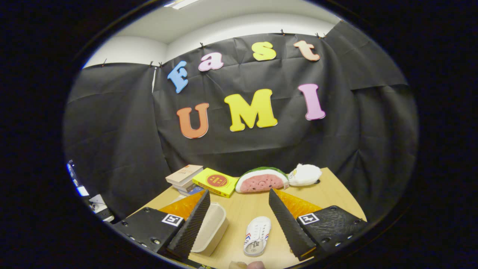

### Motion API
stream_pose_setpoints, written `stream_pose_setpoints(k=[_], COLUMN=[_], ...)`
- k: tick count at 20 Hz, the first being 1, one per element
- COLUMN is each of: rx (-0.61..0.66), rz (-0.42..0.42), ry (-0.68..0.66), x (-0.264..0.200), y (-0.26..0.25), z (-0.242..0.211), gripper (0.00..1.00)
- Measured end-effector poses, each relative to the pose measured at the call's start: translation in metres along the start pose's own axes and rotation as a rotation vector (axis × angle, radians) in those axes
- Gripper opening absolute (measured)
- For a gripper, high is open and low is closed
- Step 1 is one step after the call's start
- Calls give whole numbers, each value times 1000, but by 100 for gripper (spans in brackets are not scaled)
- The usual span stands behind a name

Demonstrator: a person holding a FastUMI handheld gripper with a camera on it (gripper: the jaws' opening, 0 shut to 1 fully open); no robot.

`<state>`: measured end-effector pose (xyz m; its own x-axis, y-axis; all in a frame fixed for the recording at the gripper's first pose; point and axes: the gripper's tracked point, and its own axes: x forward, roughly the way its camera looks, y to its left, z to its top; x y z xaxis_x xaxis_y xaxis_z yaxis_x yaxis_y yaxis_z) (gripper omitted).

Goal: Open the storage box then place both shoes into the box .Put the left shoe in first, then the right shoe, with the right side of both shoes facing outward in a uniform manner.

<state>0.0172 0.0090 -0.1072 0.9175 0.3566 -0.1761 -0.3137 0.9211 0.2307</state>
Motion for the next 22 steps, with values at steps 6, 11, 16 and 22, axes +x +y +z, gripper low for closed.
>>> stream_pose_setpoints(k=[6,11,16,22], rx=[122,307,506,706], rz=[184,277,312,367], ry=[232,454,578,665], x=[32,55,68,84], y=[41,62,73,92], z=[-83,-156,-189,-200], gripper=[96,96,95,95])
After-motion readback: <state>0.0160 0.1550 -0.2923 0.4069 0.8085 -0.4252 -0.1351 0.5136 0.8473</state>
